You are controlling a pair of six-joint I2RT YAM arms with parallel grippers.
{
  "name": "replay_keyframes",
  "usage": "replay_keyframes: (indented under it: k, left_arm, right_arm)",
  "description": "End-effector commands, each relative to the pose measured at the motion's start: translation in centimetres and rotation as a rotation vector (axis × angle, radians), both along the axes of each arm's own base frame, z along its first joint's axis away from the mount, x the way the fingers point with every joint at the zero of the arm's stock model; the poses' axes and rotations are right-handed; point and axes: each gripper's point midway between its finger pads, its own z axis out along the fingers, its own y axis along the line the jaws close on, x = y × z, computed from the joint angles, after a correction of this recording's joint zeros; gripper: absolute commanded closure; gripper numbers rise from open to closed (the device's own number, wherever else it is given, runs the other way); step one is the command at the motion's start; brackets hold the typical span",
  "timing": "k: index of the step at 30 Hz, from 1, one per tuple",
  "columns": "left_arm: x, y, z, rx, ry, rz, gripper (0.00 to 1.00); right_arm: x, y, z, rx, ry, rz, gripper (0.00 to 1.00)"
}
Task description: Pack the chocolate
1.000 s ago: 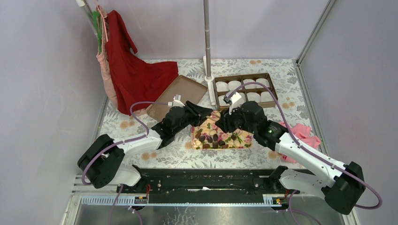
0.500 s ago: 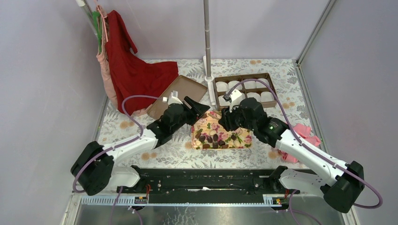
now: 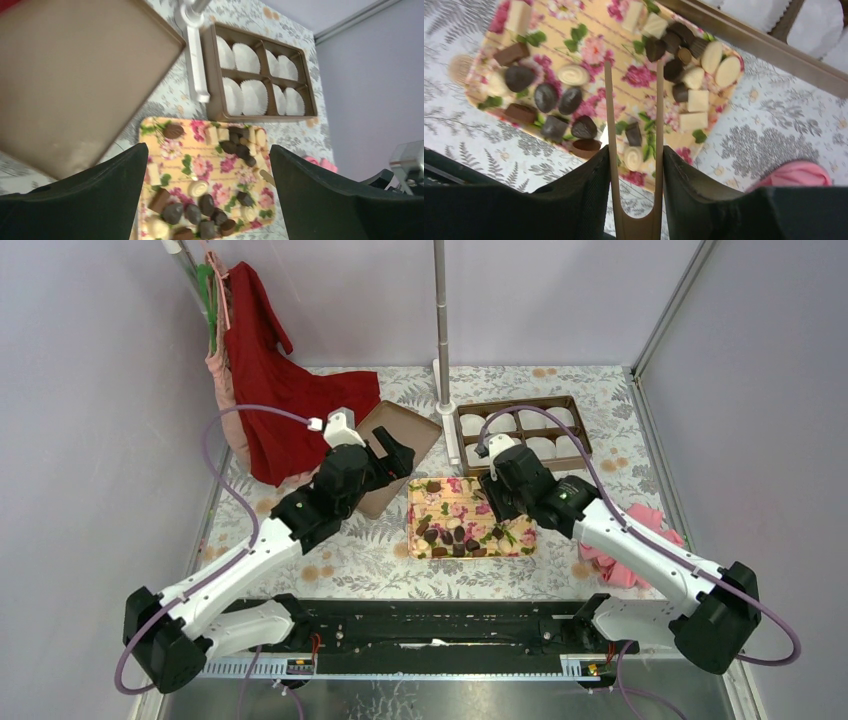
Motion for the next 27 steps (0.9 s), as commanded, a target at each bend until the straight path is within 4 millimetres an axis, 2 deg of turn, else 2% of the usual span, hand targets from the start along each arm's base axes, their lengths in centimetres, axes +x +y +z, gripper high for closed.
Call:
replay_keyframes:
  k: [1,7,10,13,16,22,27]
  left_arm:
    - [0.1,4.0,2.4,0.288,-0.067,0.022,0.01]
    - [0.3,6.3,7.6,0.417,-0.181,0.036,0.01]
    - [0.2,7.2,8.9,0.482,-0.244,0.038,0.01]
    - [0.6,8.5,8.0,0.545,-0.263,0.077,0.01]
    - [0.7,8.9,6.4,0.553,-0.232,0.06,0.01]
    - [0.8,10.0,6.2,0.578,-0.23,0.086,0.01]
    - [1.1,10.9,6.1,0.565,-0.218,0.109,0.01]
  right_arm:
    - [0.5,-2.4,0.4,-0.091,0.01,-0.087,0.54]
    - [0.0,-4.1,-1.2,-0.12,0.102,-0.143,0.54]
    - [0.0,-4.5,-1.7,-0.121,0.12,-0.156,0.54]
    - [0.3,-4.6,-2.5,-0.116,0.138,-0.165,0.54]
    - [0.8,-4.7,-3.3,-0.128,0.158,-0.182,0.55]
    - [1.6,-5.4,-5.0,-0.178,0.198,-0.211,0.57]
    - [2.0,-5.1,-6.0,-0.189,0.219,-0.207,0.58]
